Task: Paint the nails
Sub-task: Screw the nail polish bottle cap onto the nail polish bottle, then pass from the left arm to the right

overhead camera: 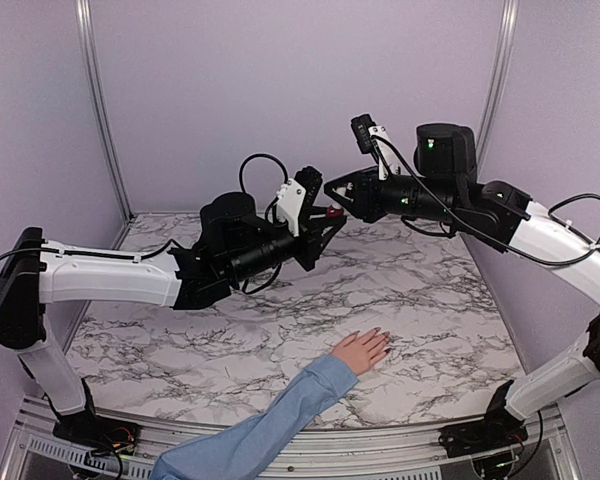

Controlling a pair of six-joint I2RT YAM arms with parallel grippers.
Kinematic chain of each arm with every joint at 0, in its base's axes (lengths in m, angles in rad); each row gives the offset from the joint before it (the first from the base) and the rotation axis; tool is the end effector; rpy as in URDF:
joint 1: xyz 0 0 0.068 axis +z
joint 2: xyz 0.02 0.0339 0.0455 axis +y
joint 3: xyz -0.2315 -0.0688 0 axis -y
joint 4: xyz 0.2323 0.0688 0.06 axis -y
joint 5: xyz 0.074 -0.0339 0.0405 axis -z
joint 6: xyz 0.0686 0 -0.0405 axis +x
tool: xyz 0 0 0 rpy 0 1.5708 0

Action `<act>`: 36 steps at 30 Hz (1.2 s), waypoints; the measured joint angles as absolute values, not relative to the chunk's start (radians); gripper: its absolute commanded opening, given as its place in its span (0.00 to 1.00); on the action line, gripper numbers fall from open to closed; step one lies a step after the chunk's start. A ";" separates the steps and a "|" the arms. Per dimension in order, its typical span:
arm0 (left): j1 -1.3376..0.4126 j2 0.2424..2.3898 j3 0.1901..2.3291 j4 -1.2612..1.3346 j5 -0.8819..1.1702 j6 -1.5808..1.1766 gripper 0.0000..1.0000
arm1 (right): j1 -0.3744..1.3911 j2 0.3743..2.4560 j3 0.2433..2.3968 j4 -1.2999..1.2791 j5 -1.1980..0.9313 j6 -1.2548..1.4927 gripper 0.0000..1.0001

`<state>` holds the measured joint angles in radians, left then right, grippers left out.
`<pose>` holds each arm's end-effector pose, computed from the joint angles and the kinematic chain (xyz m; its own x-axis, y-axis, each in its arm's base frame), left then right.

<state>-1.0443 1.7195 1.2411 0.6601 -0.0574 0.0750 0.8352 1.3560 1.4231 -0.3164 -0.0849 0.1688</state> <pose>0.2186 -0.3683 0.3145 0.1531 -0.1145 -0.9816 0.8256 0.5606 0.0634 0.2214 0.2533 0.3800 -0.2966 -0.0782 -0.9518 -0.7548 0.6298 0.1834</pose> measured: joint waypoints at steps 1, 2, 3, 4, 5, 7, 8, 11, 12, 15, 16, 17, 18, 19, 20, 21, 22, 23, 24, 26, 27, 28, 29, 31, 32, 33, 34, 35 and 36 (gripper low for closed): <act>-1.034 1.714 1.227 0.661 -0.046 0.070 0.00 | 0.834 1.356 1.423 -0.317 -0.089 0.172 0.32; -1.022 1.711 1.215 0.660 -0.034 0.064 0.00 | 0.832 1.353 1.423 -0.315 -0.094 0.174 0.34; -1.006 1.707 1.200 0.661 -0.015 0.057 0.00 | 0.831 1.351 1.423 -0.315 -0.100 0.177 0.37; -0.994 1.702 1.186 0.661 0.005 0.051 0.00 | 0.830 1.349 1.423 -0.315 -0.104 0.179 0.39; -0.980 1.699 1.174 0.661 0.024 0.046 0.00 | 0.828 1.347 1.423 -0.315 -0.109 0.180 0.43; -0.961 1.697 1.161 0.660 0.054 0.034 0.00 | 0.826 1.343 1.423 -0.315 -0.126 0.183 0.51; -0.955 1.695 1.156 0.660 0.073 0.029 0.00 | 0.825 1.341 1.423 -0.315 -0.133 0.183 0.52; -0.950 1.687 1.146 0.661 0.136 0.022 0.00 | 0.824 1.340 1.423 -0.317 -0.156 0.174 0.54; -0.950 1.684 1.143 0.661 0.160 0.015 0.00 | 0.824 1.341 1.423 -0.322 -0.165 0.168 0.54; -0.949 1.679 1.142 0.661 0.228 -0.001 0.00 | 0.823 1.346 1.436 -0.357 -0.194 0.147 0.54; -0.949 1.678 1.142 0.661 0.247 -0.004 0.00 | 0.822 1.353 1.446 -0.371 -0.202 0.139 0.52; -0.949 1.678 1.141 0.662 0.265 -0.009 0.00 | 0.822 1.357 1.454 -0.379 -0.208 0.134 0.51; -0.948 1.678 1.142 0.662 0.283 -0.013 0.00 | 0.822 1.365 1.464 -0.390 -0.219 0.125 0.48; -0.947 1.678 1.142 0.662 0.295 -0.016 0.00 | 0.821 1.370 1.469 -0.401 -0.228 0.121 0.46; -0.946 1.678 1.142 0.662 0.307 -0.018 0.00 | 0.821 1.374 1.471 -0.408 -0.238 0.117 0.43; -0.944 1.678 1.141 0.662 0.318 -0.019 0.00 | 0.821 1.375 1.471 -0.414 -0.247 0.113 0.42; -0.942 1.678 1.141 0.662 0.329 -0.020 0.00 | 0.821 1.378 1.471 -0.426 -0.263 0.109 0.41; -0.940 1.678 1.141 0.662 0.337 -0.020 0.00 | 0.821 1.379 1.471 -0.429 -0.273 0.107 0.41; -0.938 1.678 1.141 0.662 0.342 -0.021 0.00 | 0.821 1.380 1.472 -0.431 -0.284 0.105 0.40; -0.934 1.678 1.141 0.662 0.359 -0.022 0.00 | 0.820 1.381 1.472 -0.434 -0.299 0.104 0.35; -0.933 1.678 1.141 0.663 0.366 -0.023 0.00 | 0.820 1.381 1.471 -0.435 -0.304 0.103 0.33; -0.933 1.678 1.141 0.663 0.369 -0.023 0.00 | 0.820 1.381 1.472 -0.437 -0.309 0.101 0.31; -0.933 1.678 1.141 0.664 0.375 -0.023 0.00 | 0.818 1.381 1.472 -0.438 -0.311 0.103 0.30; -0.933 1.678 1.141 0.667 0.385 -0.023 0.00 | 0.817 1.381 1.472 -0.442 -0.315 0.102 0.29; -0.933 1.678 1.141 0.669 0.389 -0.023 0.00 | 0.817 1.381 1.472 -0.443 -0.316 0.101 0.29; -0.933 1.678 1.141 0.669 0.393 -0.023 0.00 | 0.817 1.381 1.472 -0.444 -0.318 0.101 0.29; -0.933 1.678 1.141 0.669 0.395 -0.023 0.00 | 0.817 1.382 1.472 -0.445 -0.321 0.100 0.28; -0.932 1.678 1.141 0.669 0.398 -0.023 0.00 | 0.817 1.383 1.472 -0.447 -0.323 0.100 0.28; -0.932 1.677 1.141 0.669 0.402 -0.023 0.00 | 0.816 1.384 1.472 -0.448 -0.325 0.100 0.27</act>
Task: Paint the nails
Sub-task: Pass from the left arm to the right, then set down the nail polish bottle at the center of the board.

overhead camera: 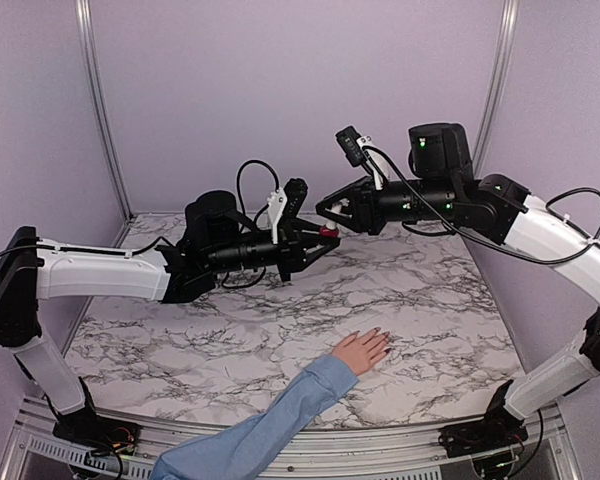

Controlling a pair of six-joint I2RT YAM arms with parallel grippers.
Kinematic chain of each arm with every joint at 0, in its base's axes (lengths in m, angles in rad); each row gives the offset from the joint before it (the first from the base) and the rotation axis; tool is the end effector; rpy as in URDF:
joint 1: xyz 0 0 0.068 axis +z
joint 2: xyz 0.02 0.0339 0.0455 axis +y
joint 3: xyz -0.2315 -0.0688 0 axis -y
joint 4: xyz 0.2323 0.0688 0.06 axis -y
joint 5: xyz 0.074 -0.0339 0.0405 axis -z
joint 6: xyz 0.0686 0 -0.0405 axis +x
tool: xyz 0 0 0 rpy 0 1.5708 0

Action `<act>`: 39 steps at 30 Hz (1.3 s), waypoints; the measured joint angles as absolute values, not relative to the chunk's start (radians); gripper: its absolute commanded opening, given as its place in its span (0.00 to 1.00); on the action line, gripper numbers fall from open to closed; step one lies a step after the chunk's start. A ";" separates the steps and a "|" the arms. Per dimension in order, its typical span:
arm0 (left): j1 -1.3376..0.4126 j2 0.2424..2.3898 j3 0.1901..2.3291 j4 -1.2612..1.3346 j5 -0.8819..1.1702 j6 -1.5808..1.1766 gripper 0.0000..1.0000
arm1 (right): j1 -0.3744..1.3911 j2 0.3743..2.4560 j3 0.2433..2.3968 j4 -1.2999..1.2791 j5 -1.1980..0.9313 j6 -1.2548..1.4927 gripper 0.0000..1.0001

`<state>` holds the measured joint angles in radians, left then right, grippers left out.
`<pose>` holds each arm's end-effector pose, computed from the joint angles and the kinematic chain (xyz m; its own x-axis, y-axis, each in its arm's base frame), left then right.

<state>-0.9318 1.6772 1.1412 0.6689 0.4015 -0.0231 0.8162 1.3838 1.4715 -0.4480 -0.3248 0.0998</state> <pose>0.2235 -0.3458 0.2948 0.0566 -0.1118 -0.9921 0.9714 0.2355 0.0289 0.2123 0.2577 0.3721 -0.3295 -0.2126 -0.9199 -0.8665 0.4551 0.2052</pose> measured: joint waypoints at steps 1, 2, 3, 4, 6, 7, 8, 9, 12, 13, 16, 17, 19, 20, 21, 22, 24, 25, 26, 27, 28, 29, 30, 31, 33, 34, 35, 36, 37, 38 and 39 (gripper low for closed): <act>-0.931 1.677 1.141 0.669 0.403 -0.023 0.00 | 0.816 1.385 1.472 -0.450 -0.326 0.099 0.26; -0.931 1.676 1.141 0.670 0.405 -0.023 0.00 | 0.816 1.386 1.472 -0.451 -0.327 0.099 0.25; -0.931 1.676 1.141 0.670 0.406 -0.023 0.00 | 0.816 1.386 1.472 -0.451 -0.328 0.098 0.23; -0.931 1.676 1.141 0.670 0.409 -0.023 0.00 | 0.816 1.386 1.472 -0.453 -0.328 0.097 0.21; -0.930 1.676 1.141 0.671 0.412 -0.023 0.00 | 0.815 1.386 1.472 -0.455 -0.328 0.092 0.19; -0.930 1.676 1.141 0.672 0.413 -0.023 0.00 | 0.814 1.386 1.472 -0.455 -0.327 0.092 0.17; -0.930 1.675 1.141 0.673 0.414 -0.023 0.00 | 0.814 1.386 1.472 -0.455 -0.327 0.091 0.14; -0.930 1.675 1.141 0.673 0.416 -0.023 0.00 | 0.814 1.386 1.472 -0.455 -0.326 0.089 0.12; -0.930 1.675 1.141 0.675 0.418 -0.027 0.00 | 0.813 1.386 1.472 -0.455 -0.323 0.084 0.03; -0.930 1.675 1.141 0.676 0.418 -0.029 0.00 | 0.813 1.386 1.472 -0.454 -0.323 0.081 0.00; -0.929 1.675 1.141 0.676 0.418 -0.034 0.09 | 0.813 1.386 1.471 -0.454 -0.322 0.081 0.00; -0.929 1.675 1.141 0.676 0.418 -0.035 0.14 | 0.813 1.386 1.472 -0.454 -0.321 0.081 0.00; -0.929 1.675 1.141 0.676 0.418 -0.037 0.24 | 0.813 1.386 1.472 -0.453 -0.320 0.081 0.00; -0.929 1.675 1.141 0.676 0.418 -0.037 0.30 | 0.813 1.386 1.472 -0.453 -0.319 0.081 0.00; -0.929 1.675 1.141 0.677 0.418 -0.040 0.33 | 0.813 1.386 1.472 -0.451 -0.317 0.081 0.00; -0.929 1.674 1.141 0.678 0.417 -0.040 0.37 | 0.813 1.386 1.472 -0.450 -0.312 0.080 0.00; -0.928 1.673 1.141 0.686 0.410 -0.040 0.46 | 0.813 1.386 1.471 -0.451 -0.307 0.081 0.00; -0.927 1.670 1.139 0.689 0.407 -0.039 0.53 | 0.813 1.386 1.471 -0.451 -0.304 0.081 0.00; -0.926 1.665 1.135 0.693 0.402 -0.043 0.59 | 0.813 1.386 1.471 -0.451 -0.300 0.081 0.00; -0.925 1.661 1.131 0.696 0.400 -0.041 0.64 | 0.813 1.386 1.471 -0.450 -0.293 0.081 0.00; -0.923 1.655 1.124 0.699 0.397 -0.043 0.69 | 0.813 1.386 1.471 -0.450 -0.286 0.081 0.00; -0.923 1.650 1.118 0.701 0.392 -0.038 0.75 | 0.811 1.386 1.471 -0.449 -0.278 0.081 0.00; -0.922 1.645 1.110 0.703 0.390 -0.039 0.81 | 0.809 1.386 1.471 -0.448 -0.270 0.081 0.00; -0.922 1.639 1.103 0.704 0.385 -0.039 0.87 | 0.807 1.386 1.471 -0.446 -0.258 0.081 0.00; -0.921 1.627 1.089 0.706 0.377 -0.035 0.98 | 0.802 1.386 1.471 -0.440 -0.230 0.080 0.00; -0.921 1.620 1.081 0.706 0.373 -0.036 0.99 | 0.796 1.385 1.468 -0.434 -0.214 0.080 0.00; -0.920 1.612 1.072 0.707 0.366 -0.039 0.99 | 0.787 1.383 1.462 -0.422 -0.196 0.080 0.00; -0.919 1.603 1.063 0.707 0.356 -0.041 0.99 | 0.779 1.382 1.455 -0.414 -0.181 0.080 0.00; -0.917 1.594 1.053 0.707 0.348 -0.043 0.99 | 0.767 1.378 1.441 -0.399 -0.168 0.081 0.00; -0.915 1.581 1.040 0.707 0.333 -0.046 0.99 | 0.754 1.373 1.422 -0.384 -0.155 0.082 0.00; -0.910 1.570 1.027 0.707 0.318 -0.052 0.99 | 0.739 1.366 1.396 -0.363 -0.142 0.082 0.00</act>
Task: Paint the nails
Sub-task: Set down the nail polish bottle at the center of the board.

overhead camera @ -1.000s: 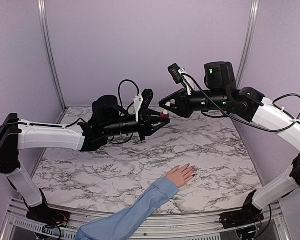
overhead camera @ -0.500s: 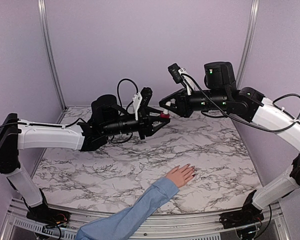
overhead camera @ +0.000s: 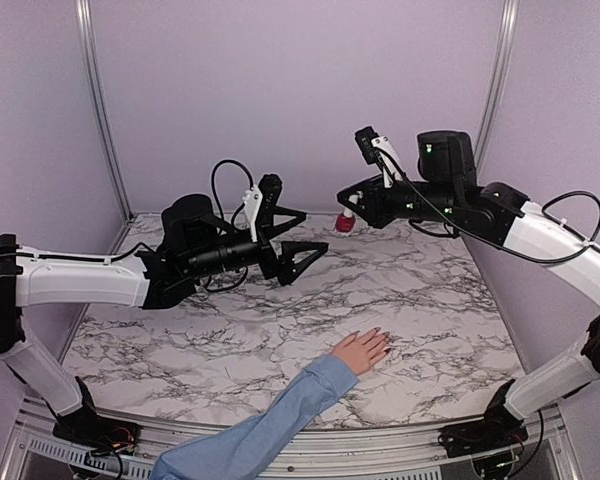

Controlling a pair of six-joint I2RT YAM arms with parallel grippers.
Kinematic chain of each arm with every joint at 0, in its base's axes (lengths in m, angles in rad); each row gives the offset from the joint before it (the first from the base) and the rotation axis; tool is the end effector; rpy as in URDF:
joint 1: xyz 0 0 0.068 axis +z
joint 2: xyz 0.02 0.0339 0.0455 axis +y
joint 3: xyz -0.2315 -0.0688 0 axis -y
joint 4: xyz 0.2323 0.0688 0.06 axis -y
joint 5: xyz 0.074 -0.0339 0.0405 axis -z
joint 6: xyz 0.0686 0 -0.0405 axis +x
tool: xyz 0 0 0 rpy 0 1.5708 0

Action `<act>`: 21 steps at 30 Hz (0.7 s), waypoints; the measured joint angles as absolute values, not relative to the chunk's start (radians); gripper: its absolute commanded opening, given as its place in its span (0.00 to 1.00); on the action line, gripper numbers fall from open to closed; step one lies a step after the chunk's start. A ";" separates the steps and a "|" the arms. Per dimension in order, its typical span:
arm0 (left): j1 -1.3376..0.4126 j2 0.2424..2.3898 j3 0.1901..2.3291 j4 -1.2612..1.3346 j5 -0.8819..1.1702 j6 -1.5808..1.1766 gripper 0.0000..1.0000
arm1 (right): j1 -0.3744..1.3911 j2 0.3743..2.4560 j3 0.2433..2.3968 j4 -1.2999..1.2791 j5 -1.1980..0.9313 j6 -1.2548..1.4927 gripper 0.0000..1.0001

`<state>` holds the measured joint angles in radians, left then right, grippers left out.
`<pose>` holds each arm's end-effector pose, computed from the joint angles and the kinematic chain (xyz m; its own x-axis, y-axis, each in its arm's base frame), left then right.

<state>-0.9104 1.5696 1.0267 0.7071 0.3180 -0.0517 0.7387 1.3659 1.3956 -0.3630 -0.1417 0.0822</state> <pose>0.2204 -0.3187 0.2991 0.0516 -0.1464 -0.9879 0.9433 0.3319 0.0001 0.2429 0.2344 0.3606 -0.3039 -0.1668 -0.9380 -0.7428 0.6580 0.1236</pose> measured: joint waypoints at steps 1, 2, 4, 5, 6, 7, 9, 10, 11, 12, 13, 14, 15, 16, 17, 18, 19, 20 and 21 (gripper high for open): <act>-0.907 1.559 1.016 0.707 0.302 -0.061 0.99 | 0.722 1.358 1.362 -0.341 -0.128 0.083 0.00; -0.904 1.549 1.003 0.707 0.278 -0.072 0.99 | 0.714 1.354 1.324 -0.321 -0.114 0.086 0.00; -0.895 1.526 0.978 0.708 0.219 -0.096 0.99 | 0.677 1.343 1.256 -0.287 -0.093 0.090 0.00; -0.891 1.516 0.965 0.709 0.187 -0.108 0.99 | 0.661 1.343 1.214 -0.262 -0.083 0.094 0.00; -0.886 1.505 0.951 0.708 0.152 -0.118 0.99 | 0.647 1.343 1.176 -0.242 -0.072 0.097 0.00; -0.881 1.497 0.939 0.708 0.124 -0.131 0.99 | 0.633 1.343 1.135 -0.220 -0.060 0.101 0.00; -0.874 1.486 0.922 0.708 0.073 -0.150 0.99 | 0.612 1.343 1.075 -0.183 -0.040 0.104 0.00; -0.869 1.480 0.913 0.708 0.046 -0.162 0.99 | 0.601 1.343 1.045 -0.162 -0.032 0.105 0.00; -0.865 1.473 0.904 0.708 0.024 -0.174 0.99 | 0.591 1.344 1.016 -0.140 -0.018 0.107 0.00; -0.864 1.468 0.897 0.708 0.008 -0.181 0.99 | 0.583 1.346 0.994 -0.121 -0.011 0.109 0.00; -0.862 1.464 0.889 0.708 -0.007 -0.188 0.99 | 0.575 1.351 0.971 -0.095 -0.002 0.109 0.00; -0.860 1.458 0.881 0.708 -0.023 -0.196 0.99 | 0.566 1.357 0.945 -0.059 0.007 0.111 0.00; -0.859 1.454 0.876 0.708 -0.033 -0.200 0.99 | 0.557 1.366 0.918 -0.025 0.014 0.112 0.00; -0.858 1.452 0.873 0.708 -0.045 -0.204 0.99 | 0.551 1.372 0.899 -0.004 0.017 0.113 0.00; -0.857 1.449 0.870 0.708 -0.053 -0.206 0.99 | 0.544 1.384 0.871 0.031 0.020 0.116 0.00; -0.856 1.448 0.868 0.708 -0.059 -0.208 0.99 | 0.539 1.394 0.855 0.052 0.023 0.117 0.00; -0.856 1.446 0.866 0.708 -0.063 -0.211 0.99 | 0.537 1.407 0.839 0.073 0.025 0.117 0.00; -0.856 1.446 0.866 0.708 -0.067 -0.214 0.99 | 0.534 1.422 0.828 0.091 0.026 0.116 0.00; -0.856 1.445 0.866 0.708 -0.072 -0.215 0.99 | 0.533 1.437 0.818 0.113 0.027 0.115 0.00</act>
<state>-0.8558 1.4452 0.8661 0.7082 -0.0715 -0.2153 0.5335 1.4368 0.8181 0.1135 0.0273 0.1150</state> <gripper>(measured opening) 0.989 0.137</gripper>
